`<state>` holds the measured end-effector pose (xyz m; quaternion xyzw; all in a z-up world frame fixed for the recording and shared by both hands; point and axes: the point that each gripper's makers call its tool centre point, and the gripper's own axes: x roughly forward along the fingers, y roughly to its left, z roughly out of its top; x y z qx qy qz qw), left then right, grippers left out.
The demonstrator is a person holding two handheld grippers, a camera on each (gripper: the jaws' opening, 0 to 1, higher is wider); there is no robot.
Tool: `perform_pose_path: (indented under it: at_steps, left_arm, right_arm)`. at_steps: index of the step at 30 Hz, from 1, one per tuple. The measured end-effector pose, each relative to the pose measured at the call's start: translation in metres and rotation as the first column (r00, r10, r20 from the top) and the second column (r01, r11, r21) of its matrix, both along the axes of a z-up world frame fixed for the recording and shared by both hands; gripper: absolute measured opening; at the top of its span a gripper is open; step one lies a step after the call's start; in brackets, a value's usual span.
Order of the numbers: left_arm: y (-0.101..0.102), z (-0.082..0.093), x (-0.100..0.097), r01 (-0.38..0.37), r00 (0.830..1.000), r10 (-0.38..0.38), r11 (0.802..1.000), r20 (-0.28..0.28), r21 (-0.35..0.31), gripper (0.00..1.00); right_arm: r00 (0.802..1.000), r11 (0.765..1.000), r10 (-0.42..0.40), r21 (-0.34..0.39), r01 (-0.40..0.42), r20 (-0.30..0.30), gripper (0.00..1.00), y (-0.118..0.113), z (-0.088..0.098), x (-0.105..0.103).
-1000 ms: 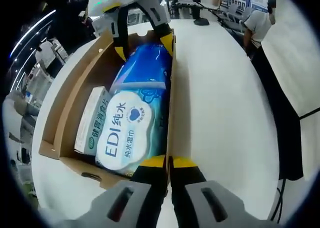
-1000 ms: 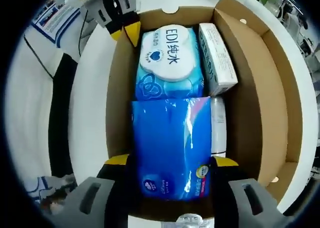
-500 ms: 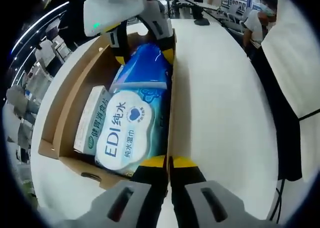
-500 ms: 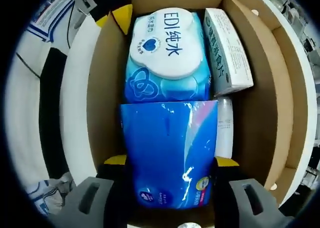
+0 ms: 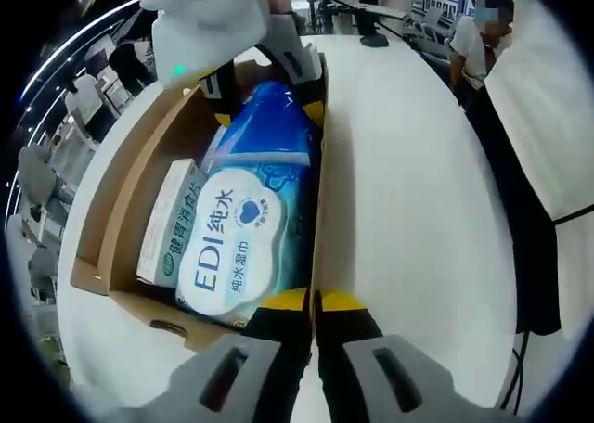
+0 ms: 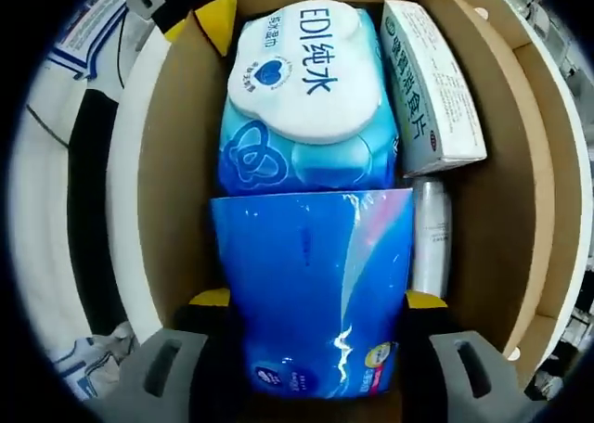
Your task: Operate the shoe box by opening the lid, removing the specified soft item, and placing it in the target area until the item is outside and the box remains undamaged.
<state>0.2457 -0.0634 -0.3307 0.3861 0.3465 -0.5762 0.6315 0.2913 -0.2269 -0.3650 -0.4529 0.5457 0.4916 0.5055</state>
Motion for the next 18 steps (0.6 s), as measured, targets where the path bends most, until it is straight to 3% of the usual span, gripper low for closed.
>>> perform_pose_path:
  at_steps: [11, 18]
  left_arm:
    - [0.0, -0.0002, 0.0008, -0.004, 1.0, 0.004, 1.0, -0.004, -0.003, 0.01]
    - [-0.0003, 0.0001, 0.0009, -0.01, 1.0, 0.01, 1.0, -0.012, -0.004, 0.01]
  right_arm:
    - [1.0, 0.998, -0.012, -0.064, 0.01, -0.027, 0.7, -0.001, -0.003, -0.0018]
    - [1.0, 0.998, -0.017, -0.058, 0.016, -0.022, 0.66, -0.0031, 0.0001, -0.0017]
